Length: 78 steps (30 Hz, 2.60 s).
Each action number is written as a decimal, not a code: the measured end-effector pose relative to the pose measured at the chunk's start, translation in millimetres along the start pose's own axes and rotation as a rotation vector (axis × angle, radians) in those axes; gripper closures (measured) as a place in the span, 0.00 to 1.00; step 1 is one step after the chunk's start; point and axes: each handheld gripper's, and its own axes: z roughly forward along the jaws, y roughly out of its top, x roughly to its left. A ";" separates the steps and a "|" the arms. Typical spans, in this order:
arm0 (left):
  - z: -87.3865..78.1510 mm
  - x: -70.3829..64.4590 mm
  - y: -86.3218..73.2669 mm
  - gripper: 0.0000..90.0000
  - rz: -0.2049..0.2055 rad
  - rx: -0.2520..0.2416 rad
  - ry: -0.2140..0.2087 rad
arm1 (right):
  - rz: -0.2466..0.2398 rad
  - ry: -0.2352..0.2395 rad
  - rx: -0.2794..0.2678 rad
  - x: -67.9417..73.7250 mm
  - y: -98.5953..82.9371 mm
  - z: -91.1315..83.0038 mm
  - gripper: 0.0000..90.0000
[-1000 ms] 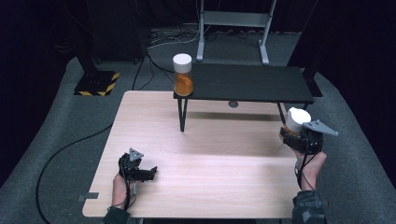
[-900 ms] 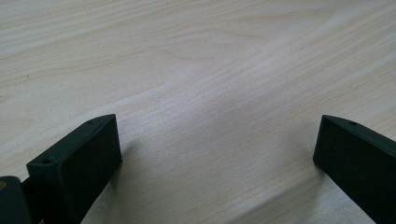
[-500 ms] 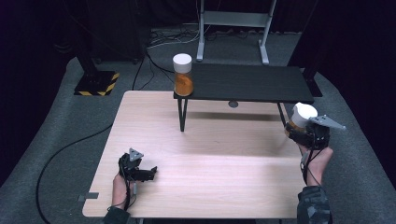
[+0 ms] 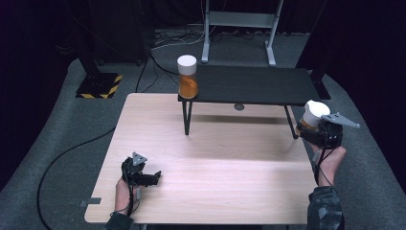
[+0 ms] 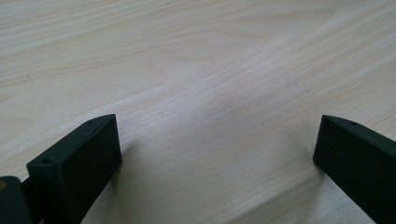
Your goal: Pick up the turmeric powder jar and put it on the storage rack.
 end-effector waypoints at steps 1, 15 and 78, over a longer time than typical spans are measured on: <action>0.0 0.0 0.0 0.00 0.000 0.000 0.000 | 0.000 0.000 -0.002 -0.4 1.1 -0.2 0.33; 0.0 0.0 0.0 0.00 0.000 0.000 0.000 | -0.001 0.001 -0.012 -3.2 15.3 -2.2 0.33; 0.0 0.1 0.0 0.00 0.001 0.000 0.000 | -0.041 -0.014 -0.035 -11.6 79.8 -10.7 0.33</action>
